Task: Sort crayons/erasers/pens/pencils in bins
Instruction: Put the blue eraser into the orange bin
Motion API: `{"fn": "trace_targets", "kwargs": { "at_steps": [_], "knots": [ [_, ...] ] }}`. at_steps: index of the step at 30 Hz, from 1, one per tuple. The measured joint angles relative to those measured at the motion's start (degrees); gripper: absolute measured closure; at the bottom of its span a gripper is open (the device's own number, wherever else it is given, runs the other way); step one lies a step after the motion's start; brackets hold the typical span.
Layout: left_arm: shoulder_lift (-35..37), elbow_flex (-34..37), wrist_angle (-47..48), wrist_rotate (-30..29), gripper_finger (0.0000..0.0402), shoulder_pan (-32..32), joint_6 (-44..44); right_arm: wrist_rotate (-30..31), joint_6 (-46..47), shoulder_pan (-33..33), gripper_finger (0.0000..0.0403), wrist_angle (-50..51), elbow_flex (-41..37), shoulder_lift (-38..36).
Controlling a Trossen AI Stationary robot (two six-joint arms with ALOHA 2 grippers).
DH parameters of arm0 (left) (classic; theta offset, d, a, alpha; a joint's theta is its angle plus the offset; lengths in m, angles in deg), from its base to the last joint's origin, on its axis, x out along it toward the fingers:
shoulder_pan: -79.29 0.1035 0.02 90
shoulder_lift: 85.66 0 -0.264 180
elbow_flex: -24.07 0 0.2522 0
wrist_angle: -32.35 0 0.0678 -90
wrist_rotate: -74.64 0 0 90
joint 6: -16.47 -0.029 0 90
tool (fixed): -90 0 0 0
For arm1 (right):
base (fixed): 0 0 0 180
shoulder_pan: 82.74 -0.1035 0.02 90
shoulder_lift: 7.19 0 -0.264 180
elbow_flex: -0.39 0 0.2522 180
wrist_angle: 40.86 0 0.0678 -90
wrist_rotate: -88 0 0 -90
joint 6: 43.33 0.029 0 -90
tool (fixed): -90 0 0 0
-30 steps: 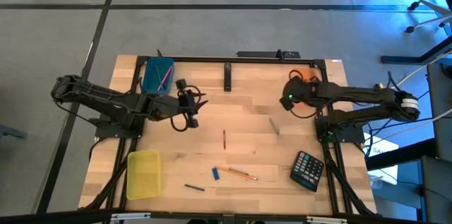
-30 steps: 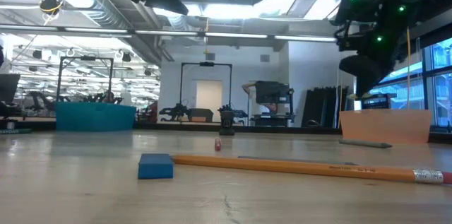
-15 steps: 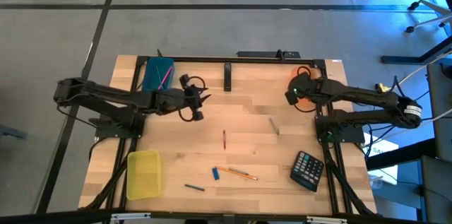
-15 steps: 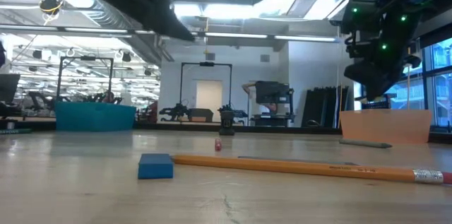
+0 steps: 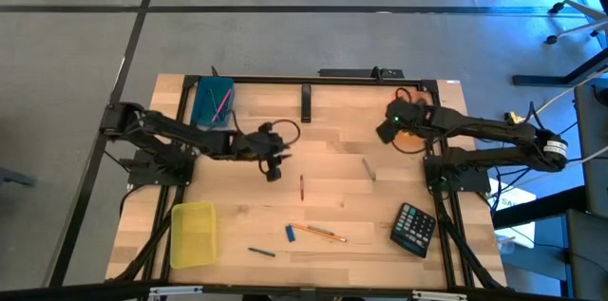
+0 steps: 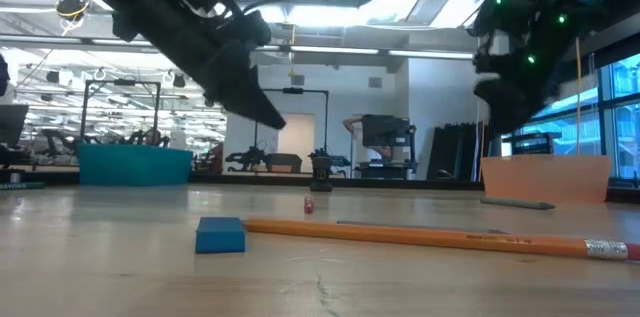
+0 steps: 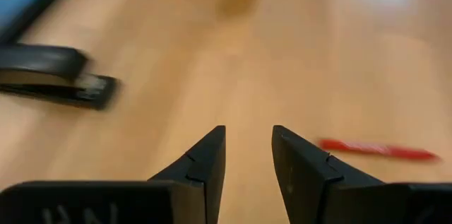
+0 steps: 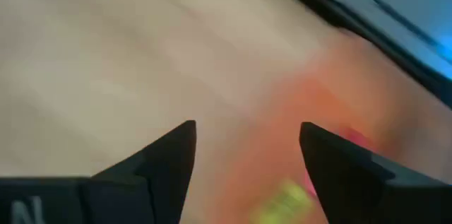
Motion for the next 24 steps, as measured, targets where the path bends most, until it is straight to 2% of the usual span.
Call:
{"fn": "trace_targets", "kwargs": {
  "at_steps": [3,6,8,10,14,18,24],
  "knots": [
    [-1.70,0.00,-0.04,4.19,0.0292,-2.77,0.25,-7.56,-3.95,-5.02,0.0146,-10.08,0.00,0.23],
    [-3.47,0.00,-0.82,12.73,0.0292,-6.32,-1.90,-14.86,-7.16,-10.76,0.0153,-19.98,0.02,0.94],
    [-5.03,0.00,-1.53,19.25,0.0292,-8.91,-4.87,-17.71,-8.58,-14.08,0.0160,-25.27,0.02,1.84],
    [-7.13,0.00,-3.68,23.26,0.0292,-11.63,-7.28,-18.36,-9.47,-16.92,0.0165,-29.50,0.02,2.98],
    [-12.21,-2.40,-6.65,25.36,0.0292,-16.21,-9.01,-18.34,-9.94,-21.01,0.0171,-33.75,0.02,5.63],
    [-17.37,-8.34,-6.21,27.91,0.0292,-19.41,-10.18,-18.34,-9.61,-22.58,0.0172,-35.36,0.02,8.65],
    [-21.76,-15.79,3.03,27.63,0.0292,-22.62,-18.00,-18.36,-6.02,-23.65,0.0172,-35.19,0.02,11.87]
  ]
}}
